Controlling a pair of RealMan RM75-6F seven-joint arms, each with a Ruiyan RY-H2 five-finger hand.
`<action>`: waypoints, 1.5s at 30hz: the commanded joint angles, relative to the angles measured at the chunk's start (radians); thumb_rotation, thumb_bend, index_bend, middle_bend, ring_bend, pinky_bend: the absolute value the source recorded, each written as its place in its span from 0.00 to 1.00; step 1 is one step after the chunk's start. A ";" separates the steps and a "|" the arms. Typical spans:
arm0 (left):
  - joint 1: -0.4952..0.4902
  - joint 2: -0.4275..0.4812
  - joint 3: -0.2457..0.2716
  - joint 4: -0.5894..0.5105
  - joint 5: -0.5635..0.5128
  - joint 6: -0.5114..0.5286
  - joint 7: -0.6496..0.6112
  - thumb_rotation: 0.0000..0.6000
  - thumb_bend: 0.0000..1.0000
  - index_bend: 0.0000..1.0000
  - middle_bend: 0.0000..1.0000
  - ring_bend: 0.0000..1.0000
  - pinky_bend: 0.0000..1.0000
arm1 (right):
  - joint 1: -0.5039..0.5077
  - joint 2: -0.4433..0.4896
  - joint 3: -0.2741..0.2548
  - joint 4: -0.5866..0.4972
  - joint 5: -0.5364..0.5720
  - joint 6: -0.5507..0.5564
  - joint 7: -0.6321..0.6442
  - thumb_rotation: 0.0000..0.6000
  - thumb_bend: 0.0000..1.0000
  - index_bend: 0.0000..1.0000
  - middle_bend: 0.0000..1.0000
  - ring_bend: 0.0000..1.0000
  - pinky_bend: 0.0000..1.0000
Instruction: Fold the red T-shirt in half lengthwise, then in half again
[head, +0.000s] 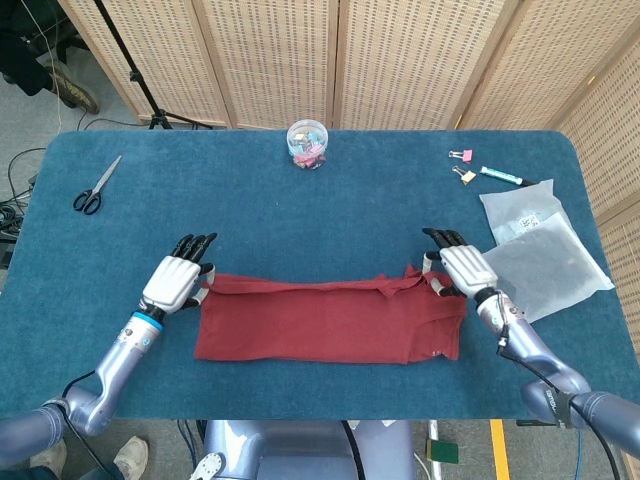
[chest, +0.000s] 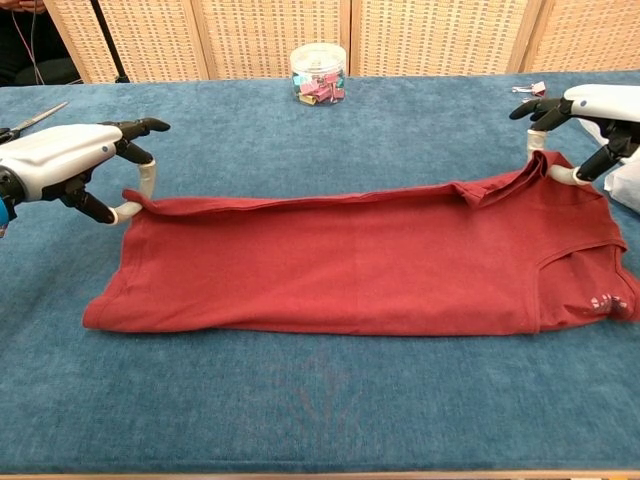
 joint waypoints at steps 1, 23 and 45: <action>-0.004 -0.012 -0.002 0.012 -0.014 -0.010 0.014 1.00 0.43 0.73 0.00 0.00 0.00 | 0.005 -0.010 0.006 0.012 0.014 -0.013 -0.008 1.00 0.62 0.65 0.06 0.00 0.00; -0.012 -0.007 -0.011 -0.008 -0.031 -0.008 -0.025 1.00 0.35 0.00 0.00 0.00 0.00 | -0.001 -0.015 0.053 -0.004 0.157 -0.036 -0.139 1.00 0.00 0.00 0.00 0.00 0.00; 0.099 0.215 0.100 -0.121 0.080 0.109 -0.190 1.00 0.29 0.00 0.00 0.00 0.00 | -0.242 0.284 -0.063 -0.354 -0.127 0.321 -0.091 1.00 0.00 0.00 0.00 0.00 0.00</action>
